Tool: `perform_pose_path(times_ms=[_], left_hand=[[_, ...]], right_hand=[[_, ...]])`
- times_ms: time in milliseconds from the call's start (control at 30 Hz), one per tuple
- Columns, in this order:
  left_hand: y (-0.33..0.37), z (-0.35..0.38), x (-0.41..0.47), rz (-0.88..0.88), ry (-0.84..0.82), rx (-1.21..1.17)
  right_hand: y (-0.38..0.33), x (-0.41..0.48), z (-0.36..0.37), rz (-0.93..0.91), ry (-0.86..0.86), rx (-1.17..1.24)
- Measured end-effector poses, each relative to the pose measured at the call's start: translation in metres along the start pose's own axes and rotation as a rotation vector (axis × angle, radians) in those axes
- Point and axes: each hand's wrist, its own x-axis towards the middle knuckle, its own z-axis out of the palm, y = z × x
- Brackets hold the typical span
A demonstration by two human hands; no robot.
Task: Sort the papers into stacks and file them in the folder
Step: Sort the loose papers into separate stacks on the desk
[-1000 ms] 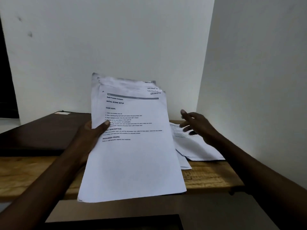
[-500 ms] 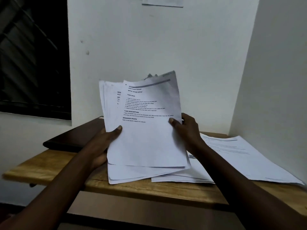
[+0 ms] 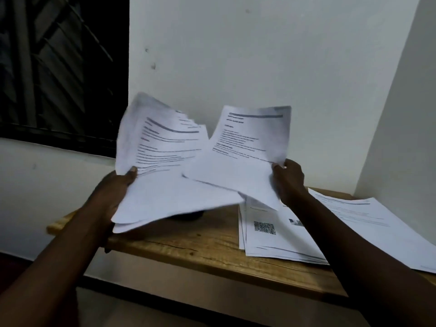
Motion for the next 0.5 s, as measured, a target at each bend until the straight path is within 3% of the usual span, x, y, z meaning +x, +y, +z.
perform_pose_path(times_ms=[133, 333, 500], left_hand=[[-0.002, -0.022, 0.018, -0.055, 0.001, -0.145], [0.006, -0.015, 0.012, -0.005, -0.114, -0.304], [0.021, -0.002, 0.009, 0.052, -0.177, -0.168]], right_hand=[[0.009, 0.004, 0.010, 0.149, -0.024, 0.027], [0.005, -0.019, 0.044, 0.074, -0.287, -0.178], [0.009, -0.032, 0.063, 0.002, -0.373, -0.261]])
